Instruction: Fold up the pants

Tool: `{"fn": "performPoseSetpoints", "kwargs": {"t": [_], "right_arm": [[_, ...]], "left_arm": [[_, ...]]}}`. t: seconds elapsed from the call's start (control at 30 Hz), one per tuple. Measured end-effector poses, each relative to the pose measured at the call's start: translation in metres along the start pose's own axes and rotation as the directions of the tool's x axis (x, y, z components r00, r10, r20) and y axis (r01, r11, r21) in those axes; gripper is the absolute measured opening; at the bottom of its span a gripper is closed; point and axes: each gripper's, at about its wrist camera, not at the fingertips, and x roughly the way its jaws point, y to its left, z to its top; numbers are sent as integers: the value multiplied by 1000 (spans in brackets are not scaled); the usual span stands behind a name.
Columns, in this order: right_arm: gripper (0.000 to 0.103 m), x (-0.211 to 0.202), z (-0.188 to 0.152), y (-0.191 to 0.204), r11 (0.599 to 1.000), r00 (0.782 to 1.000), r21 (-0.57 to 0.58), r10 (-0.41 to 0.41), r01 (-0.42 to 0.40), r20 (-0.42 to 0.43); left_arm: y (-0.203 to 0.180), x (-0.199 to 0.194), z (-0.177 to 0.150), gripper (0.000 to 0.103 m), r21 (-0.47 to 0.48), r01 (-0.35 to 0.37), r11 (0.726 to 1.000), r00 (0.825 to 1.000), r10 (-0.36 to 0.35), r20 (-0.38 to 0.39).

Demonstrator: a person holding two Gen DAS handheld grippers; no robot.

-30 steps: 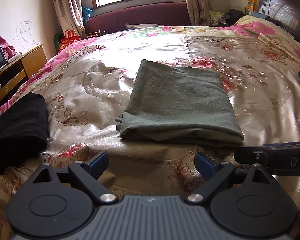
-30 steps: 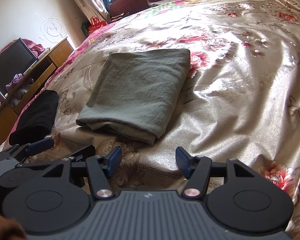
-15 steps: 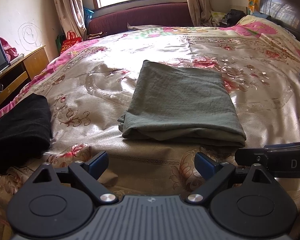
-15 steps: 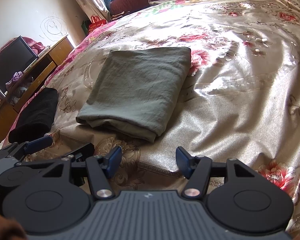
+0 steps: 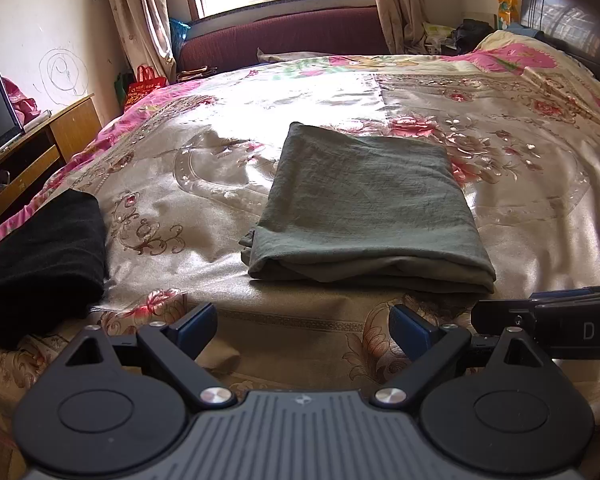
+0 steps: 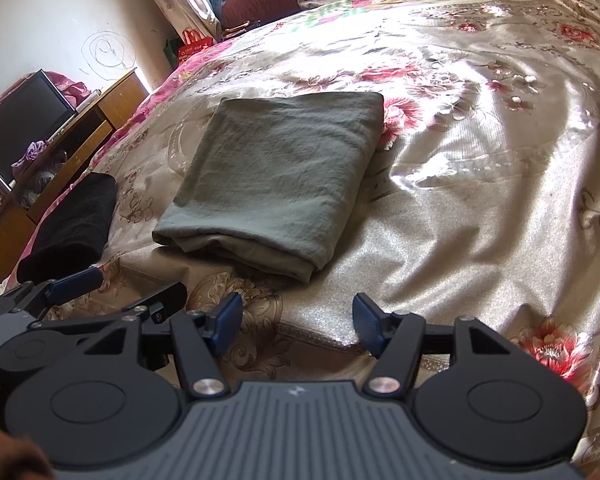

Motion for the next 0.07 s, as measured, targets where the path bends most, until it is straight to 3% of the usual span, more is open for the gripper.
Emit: {"fn": "performPoseSetpoints", "kwargs": {"t": [0.07], "right_arm": [[63, 0, 0, 0, 1000, 1000, 0, 0, 0, 0]], "left_arm": [[0, 0, 0, 103, -5, 3, 1000, 1000, -3, -5]]}}
